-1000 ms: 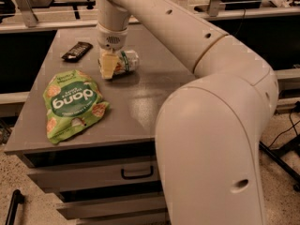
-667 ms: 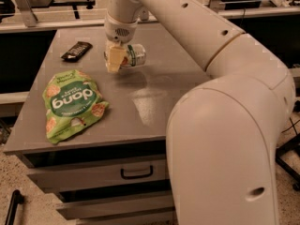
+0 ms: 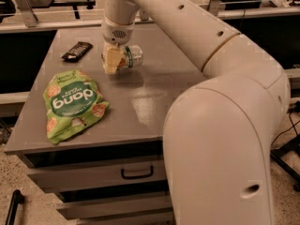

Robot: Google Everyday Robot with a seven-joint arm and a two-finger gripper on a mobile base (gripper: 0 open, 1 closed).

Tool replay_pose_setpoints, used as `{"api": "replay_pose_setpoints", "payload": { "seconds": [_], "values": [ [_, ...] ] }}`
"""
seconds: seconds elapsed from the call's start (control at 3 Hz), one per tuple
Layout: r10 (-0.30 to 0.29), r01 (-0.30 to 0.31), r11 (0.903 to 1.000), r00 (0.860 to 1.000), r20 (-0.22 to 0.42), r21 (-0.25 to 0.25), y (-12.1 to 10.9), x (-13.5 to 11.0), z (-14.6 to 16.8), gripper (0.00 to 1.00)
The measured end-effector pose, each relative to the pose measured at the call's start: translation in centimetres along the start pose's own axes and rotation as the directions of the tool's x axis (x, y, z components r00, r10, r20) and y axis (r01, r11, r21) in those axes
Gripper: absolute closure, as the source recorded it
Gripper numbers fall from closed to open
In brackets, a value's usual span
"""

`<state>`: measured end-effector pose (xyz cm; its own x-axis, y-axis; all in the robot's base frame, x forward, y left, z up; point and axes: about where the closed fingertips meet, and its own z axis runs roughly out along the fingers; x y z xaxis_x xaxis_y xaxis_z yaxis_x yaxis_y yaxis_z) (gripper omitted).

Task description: Pick 7up can

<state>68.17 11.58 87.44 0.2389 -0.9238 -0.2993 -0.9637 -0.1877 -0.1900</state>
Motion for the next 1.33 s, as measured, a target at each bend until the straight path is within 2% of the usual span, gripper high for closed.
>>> {"api": "replay_pose_setpoints", "payload": {
  "seconds": [0.67, 1.0, 1.33],
  "values": [
    [0.013, -0.013, 0.9998, 1.000, 0.002, 0.013, 0.1, 0.3, -0.4, 1.00],
    [0.026, -0.027, 0.9978, 0.999, 0.021, 0.061, 0.8, 0.7, -2.9, 1.00],
    [0.012, -0.015, 0.9939, 0.999, 0.032, 0.109, 1.9, 0.1, -6.1, 1.00]
  ]
}}
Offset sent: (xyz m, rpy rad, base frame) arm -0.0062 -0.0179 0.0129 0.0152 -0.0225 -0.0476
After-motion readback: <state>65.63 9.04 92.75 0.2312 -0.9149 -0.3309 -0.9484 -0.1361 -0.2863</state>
